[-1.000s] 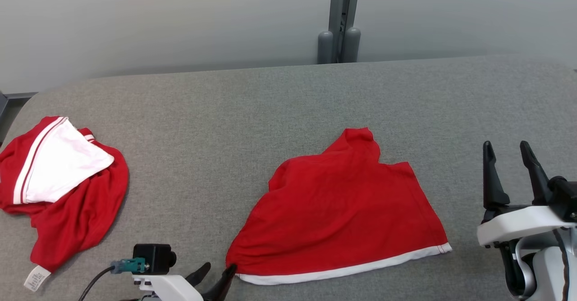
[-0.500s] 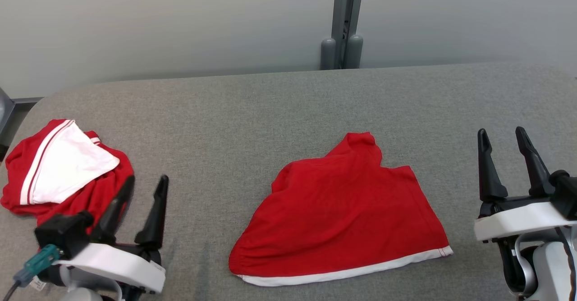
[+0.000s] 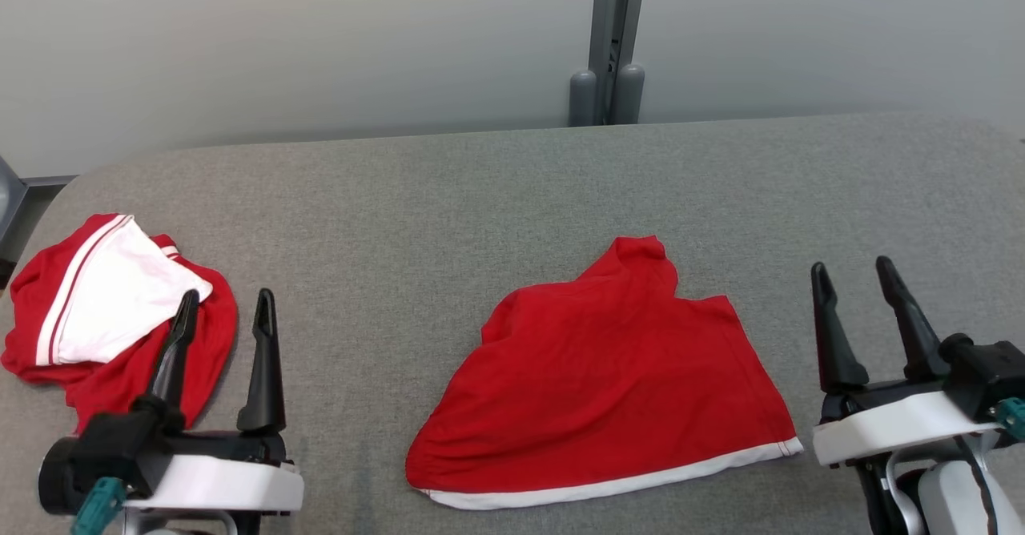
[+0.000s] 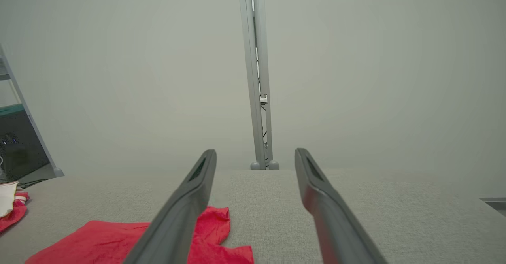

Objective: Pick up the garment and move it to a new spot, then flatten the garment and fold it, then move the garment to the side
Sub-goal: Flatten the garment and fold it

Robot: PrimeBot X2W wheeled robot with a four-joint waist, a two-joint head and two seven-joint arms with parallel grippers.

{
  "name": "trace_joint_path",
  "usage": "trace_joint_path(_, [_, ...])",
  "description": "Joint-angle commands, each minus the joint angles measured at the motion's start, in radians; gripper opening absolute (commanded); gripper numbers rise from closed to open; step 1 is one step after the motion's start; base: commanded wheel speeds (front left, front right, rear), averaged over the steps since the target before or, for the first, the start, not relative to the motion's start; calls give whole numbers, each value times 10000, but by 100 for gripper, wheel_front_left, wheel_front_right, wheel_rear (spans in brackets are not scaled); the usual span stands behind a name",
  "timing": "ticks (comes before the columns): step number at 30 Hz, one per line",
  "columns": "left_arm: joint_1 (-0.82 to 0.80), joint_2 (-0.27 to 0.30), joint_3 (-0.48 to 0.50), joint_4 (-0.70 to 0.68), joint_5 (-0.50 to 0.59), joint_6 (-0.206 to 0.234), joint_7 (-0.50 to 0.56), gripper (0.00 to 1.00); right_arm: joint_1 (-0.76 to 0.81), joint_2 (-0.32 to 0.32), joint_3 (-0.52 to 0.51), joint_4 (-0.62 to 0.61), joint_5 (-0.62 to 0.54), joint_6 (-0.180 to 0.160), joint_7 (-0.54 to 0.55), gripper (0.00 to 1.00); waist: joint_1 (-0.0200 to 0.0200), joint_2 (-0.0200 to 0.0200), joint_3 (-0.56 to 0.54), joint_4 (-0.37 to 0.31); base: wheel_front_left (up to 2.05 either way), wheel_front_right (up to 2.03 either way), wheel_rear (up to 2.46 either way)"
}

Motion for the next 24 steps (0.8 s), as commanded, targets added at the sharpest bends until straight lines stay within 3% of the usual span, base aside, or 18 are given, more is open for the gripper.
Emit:
trace_joint_path(1, [222, -151, 204, 102, 408, -131, -41, 100, 148, -31, 146, -15, 97, 6, 0, 100, 0, -1, -3, -22, 0, 0, 0])
trace_joint_path(11, [640, -1242, 1011, 1071, 1436, -868, -33, 100, 334, -205, 547, 73, 194, 6, 0, 100, 0, -1, -84, -26, 0, 0, 0])
trace_joint_path(18, [655, -1679, 1500, 1308, 1802, -1462, -33, 100, 295, -172, 489, 135, 163, 6, -2, 100, 0, -1, -166, -24, 0, 0, 0])
trace_joint_path(24, [696, -1890, 1721, 1430, 1990, -1713, -34, 100, 302, -142, 463, 173, 177, 6, 0, 100, 0, -1, -241, -41, 0, 0, 0])
